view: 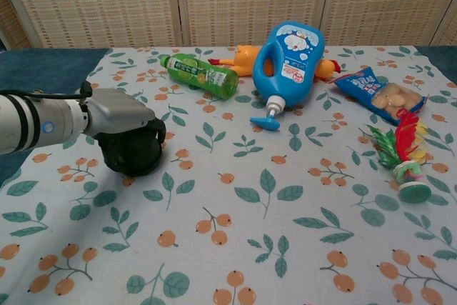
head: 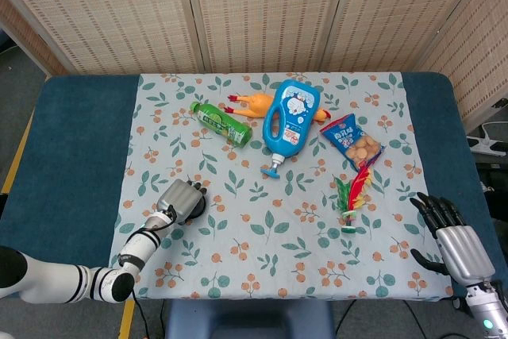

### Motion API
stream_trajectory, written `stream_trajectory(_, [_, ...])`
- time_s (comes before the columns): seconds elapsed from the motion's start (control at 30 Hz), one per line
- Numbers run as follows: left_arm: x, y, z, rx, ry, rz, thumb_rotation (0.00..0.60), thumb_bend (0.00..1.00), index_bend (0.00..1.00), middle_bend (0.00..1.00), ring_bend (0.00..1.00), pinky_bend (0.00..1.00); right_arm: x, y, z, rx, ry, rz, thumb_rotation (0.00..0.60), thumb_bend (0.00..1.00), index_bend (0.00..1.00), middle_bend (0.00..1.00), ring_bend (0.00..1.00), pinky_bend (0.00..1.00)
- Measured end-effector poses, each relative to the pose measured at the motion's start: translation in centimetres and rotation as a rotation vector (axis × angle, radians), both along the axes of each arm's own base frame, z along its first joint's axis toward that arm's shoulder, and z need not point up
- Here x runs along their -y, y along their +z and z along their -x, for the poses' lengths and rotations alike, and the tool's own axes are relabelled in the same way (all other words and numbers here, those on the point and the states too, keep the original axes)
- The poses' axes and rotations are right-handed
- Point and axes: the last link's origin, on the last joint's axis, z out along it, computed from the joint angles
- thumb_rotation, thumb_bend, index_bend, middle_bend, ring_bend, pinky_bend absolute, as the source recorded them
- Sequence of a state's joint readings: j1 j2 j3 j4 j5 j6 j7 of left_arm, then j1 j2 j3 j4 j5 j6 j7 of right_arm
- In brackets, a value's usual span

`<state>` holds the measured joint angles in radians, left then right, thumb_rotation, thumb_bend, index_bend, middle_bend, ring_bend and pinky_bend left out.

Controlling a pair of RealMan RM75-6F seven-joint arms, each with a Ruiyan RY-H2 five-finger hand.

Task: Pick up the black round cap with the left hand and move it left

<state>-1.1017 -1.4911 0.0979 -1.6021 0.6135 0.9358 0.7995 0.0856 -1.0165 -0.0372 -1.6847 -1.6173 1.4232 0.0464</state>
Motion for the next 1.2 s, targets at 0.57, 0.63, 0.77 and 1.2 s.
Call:
stream_trajectory(0.57, [0.0,2.4,-0.7,0.053,-0.023,-0.044,0.6,0.73,0.82,0.87,0.79,1.0,0.0,-0.1,0.0,-0.003,0.002,-0.011,0.6,0.16,0.0,0.0,0.0,0.0])
stream_trajectory(0.63, [0.0,3.0,-0.9,0.057,-0.028,-0.057,0.6,0.73,0.82,0.87,0.79,1.0,0.0,-0.1,0.0,-0.004,0.001,-0.012,0.6,0.16,0.0,0.0,0.0,0.0])
stream_trajectory(0.77, [-0.1,5.5,-2.2,0.087,-0.054,-0.113,0.6,0.73,0.82,0.87,0.79,1.0,0.0,-0.1,0.1,-0.004,-0.003,-0.011,0.6,0.16,0.0,0.0,0.0,0.0])
stream_trajectory(1.2, [1.3,7.0,-2.6,0.132,0.008,-0.066,0.6,0.73,0.82,0.87,0.79,1.0,0.2,-1.4,-0.2,-0.023,0.001,-0.053,0.6,0.16,0.0,0.0,0.0,0.0])
